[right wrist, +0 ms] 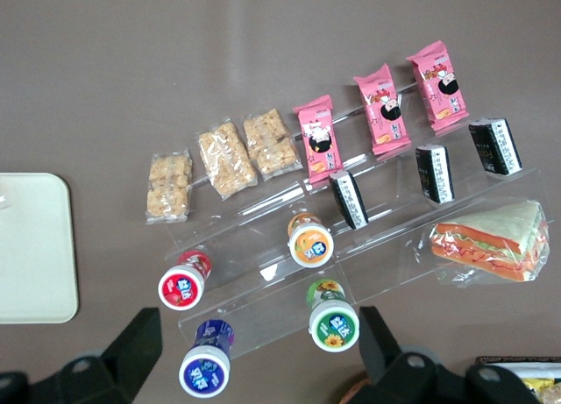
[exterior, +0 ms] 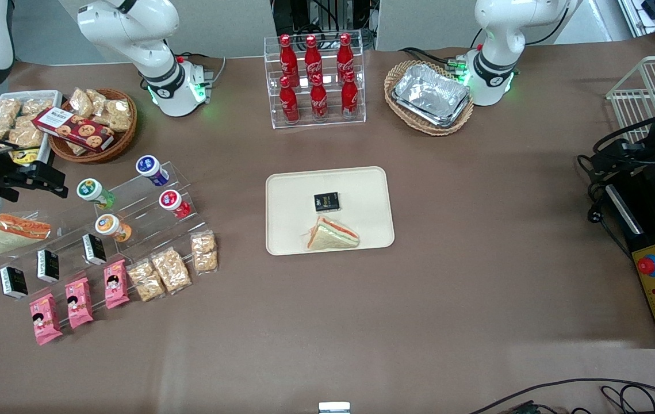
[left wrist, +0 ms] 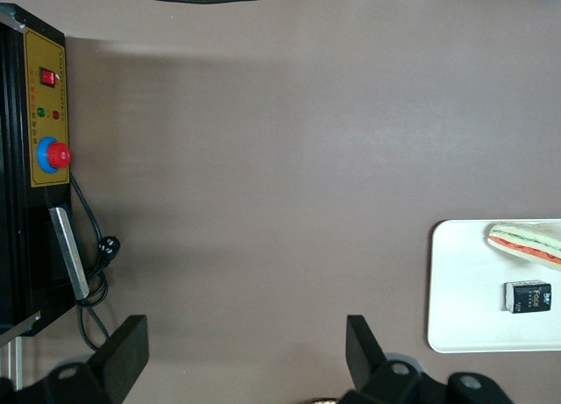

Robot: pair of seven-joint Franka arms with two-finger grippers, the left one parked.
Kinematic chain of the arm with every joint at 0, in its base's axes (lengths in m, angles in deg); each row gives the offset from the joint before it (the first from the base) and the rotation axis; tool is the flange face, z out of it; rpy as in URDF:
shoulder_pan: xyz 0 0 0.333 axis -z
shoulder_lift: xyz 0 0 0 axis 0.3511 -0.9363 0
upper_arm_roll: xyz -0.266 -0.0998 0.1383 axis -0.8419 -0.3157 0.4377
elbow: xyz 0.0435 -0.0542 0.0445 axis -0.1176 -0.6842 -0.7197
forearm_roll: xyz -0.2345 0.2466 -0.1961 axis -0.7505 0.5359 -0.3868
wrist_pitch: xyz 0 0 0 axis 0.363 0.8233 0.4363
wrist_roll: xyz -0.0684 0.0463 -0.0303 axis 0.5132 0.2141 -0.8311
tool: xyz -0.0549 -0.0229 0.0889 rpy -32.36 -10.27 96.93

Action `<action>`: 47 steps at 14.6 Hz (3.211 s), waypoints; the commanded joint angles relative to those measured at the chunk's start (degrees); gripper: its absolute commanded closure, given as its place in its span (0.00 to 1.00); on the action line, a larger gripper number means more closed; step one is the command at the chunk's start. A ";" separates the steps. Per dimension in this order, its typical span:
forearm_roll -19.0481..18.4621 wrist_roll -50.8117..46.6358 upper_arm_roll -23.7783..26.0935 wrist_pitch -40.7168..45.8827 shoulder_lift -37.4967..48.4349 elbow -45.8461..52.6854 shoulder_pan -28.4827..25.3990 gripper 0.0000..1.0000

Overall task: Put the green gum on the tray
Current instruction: 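Move the right gripper over the acrylic rack toward the green gum bottle, then lower the right gripper and close it on the green gum bottle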

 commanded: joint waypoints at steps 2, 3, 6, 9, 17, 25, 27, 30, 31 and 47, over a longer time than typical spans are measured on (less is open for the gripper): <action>0.29 0.76 0.03 -1.99 0.73 -1.95 0.19 0.00; 0.21 0.67 0.03 -1.99 0.64 -1.95 0.10 0.00; 0.46 0.76 -0.05 -0.85 0.64 -1.69 0.36 0.00; 1.00 2.95 -0.49 0.91 2.12 -2.03 0.63 0.00; -2.77 6.74 -3.22 -2.16 23.55 -23.98 1.50 0.00; -4.36 9.29 -3.39 -3.48 30.61 -31.74 3.44 0.00; -4.36 9.29 -3.57 -6.10 30.61 -34.28 4.41 0.00; -4.36 9.29 -4.01 -12.95 30.52 -39.63 4.50 0.00; -4.36 9.29 -4.01 -15.58 30.00 -41.48 4.50 0.00; -4.36 9.37 -6.03 -35.82 17.08 -50.90 4.41 0.00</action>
